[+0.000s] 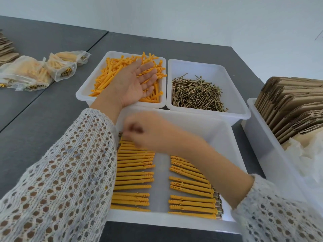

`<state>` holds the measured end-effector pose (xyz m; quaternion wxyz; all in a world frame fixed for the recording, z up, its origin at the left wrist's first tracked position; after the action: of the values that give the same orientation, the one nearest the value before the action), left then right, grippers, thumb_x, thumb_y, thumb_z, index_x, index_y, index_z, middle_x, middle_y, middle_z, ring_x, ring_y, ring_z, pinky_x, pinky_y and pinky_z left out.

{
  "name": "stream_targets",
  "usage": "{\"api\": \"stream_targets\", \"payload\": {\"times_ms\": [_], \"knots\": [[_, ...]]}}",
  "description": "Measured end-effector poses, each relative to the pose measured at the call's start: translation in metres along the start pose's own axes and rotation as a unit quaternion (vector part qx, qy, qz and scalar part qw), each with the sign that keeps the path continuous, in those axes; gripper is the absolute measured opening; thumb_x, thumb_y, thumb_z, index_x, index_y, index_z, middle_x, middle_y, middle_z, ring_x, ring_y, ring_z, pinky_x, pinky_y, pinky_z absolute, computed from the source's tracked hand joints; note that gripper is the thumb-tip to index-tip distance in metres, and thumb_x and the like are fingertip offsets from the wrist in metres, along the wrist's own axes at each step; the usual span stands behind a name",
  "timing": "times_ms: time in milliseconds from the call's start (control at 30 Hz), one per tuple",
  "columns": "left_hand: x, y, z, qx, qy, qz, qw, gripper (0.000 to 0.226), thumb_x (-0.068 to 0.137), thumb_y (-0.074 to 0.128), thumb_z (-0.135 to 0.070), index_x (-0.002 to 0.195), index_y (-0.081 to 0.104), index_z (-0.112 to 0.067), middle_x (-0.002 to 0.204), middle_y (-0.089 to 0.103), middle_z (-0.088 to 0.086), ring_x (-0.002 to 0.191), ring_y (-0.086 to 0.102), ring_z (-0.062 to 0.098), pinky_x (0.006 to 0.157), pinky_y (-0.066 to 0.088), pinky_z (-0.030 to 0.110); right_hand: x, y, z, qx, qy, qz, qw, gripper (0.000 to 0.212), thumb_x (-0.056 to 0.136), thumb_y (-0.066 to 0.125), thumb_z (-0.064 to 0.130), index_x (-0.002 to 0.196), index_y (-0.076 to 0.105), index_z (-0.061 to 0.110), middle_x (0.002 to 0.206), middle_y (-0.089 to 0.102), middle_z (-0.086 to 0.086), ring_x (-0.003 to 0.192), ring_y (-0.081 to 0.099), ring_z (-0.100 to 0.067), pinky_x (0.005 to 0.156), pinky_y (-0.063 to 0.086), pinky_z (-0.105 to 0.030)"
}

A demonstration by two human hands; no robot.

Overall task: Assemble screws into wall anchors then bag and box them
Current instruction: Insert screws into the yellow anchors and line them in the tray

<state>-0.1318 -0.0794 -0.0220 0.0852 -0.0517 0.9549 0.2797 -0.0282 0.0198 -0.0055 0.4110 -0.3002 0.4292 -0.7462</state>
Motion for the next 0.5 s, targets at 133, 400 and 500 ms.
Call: {"api": "stream_targets", "payload": {"times_ms": [133, 400, 500], "knots": [[0.000, 0.003, -0.001, 0.030, 0.014, -0.014, 0.999, 0.032, 0.100, 0.053, -0.038, 0.118, 0.067, -0.016, 0.106, 0.068, 0.001, 0.094, 0.065, 0.015, 0.086, 0.050, 0.031, -0.013, -0.072, -0.068, -0.016, 0.125, -0.340, 0.932, 0.016, 0.091, 0.052, 0.016, 0.076, 0.056, 0.013, 0.060, 0.051, 0.006, 0.056, 0.046, -0.010, 0.055, 0.037, -0.030], [-0.004, 0.006, -0.002, 0.083, 0.052, -0.054, 0.994, 0.023, 0.100, 0.057, -0.025, 0.117, 0.067, -0.015, 0.096, 0.068, -0.001, 0.085, 0.063, 0.012, 0.079, 0.049, 0.028, -0.026, -0.060, -0.197, -0.044, 0.448, -0.057, 0.891, 0.023, 0.094, 0.045, 0.029, 0.103, 0.056, 0.011, 0.105, 0.061, -0.008, 0.083, 0.052, -0.021, 0.075, 0.043, -0.035], [-0.004, 0.009, -0.002, 0.120, 0.073, -0.055, 0.989, 0.022, 0.101, 0.051, -0.016, 0.118, 0.064, -0.012, 0.096, 0.065, 0.002, 0.084, 0.062, 0.012, 0.079, 0.050, 0.028, -0.022, -0.055, -0.196, -0.049, 0.479, -0.003, 0.876, 0.043, 0.093, 0.042, 0.031, 0.133, 0.047, 0.014, 0.138, 0.047, -0.015, 0.116, 0.049, -0.035, 0.100, 0.042, -0.049]]}}
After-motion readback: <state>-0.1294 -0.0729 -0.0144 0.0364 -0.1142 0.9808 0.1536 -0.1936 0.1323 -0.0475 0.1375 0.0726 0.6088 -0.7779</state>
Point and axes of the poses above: each hand's wrist, its own x-axis towards the middle knuckle, its own y-axis out of the palm, z = x × y, the point moved 6 cm from there along x, towards the middle knuckle
